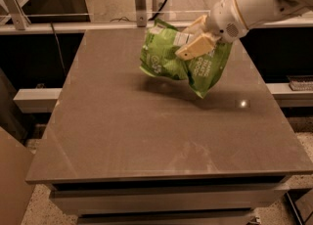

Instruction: Pick green rice chip bag

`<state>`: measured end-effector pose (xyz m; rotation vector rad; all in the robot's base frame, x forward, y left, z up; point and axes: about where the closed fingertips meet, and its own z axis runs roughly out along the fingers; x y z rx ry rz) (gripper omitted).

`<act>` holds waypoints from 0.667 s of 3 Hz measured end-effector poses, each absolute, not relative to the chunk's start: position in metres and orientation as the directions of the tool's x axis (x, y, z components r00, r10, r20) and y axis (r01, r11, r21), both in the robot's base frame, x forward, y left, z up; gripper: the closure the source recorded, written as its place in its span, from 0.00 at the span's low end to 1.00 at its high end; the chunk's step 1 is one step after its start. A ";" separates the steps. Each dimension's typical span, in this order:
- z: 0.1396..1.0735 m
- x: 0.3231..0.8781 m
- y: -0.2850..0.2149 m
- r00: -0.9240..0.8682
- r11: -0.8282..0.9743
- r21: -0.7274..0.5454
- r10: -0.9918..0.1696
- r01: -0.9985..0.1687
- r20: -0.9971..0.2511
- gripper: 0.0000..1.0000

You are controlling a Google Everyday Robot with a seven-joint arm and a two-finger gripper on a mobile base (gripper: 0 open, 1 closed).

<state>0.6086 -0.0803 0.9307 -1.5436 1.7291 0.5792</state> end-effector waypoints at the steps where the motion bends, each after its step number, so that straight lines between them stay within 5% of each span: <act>1: 0.967 0.622 -0.086 0.056 0.179 -0.232 -0.665 -0.956 -0.744 1.00; 2: 1.005 0.633 -0.090 0.119 0.180 -0.321 -0.678 -0.930 -0.725 1.00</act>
Offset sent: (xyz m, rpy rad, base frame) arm 0.0402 -0.0222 0.1326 -0.0692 -0.3157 -0.0317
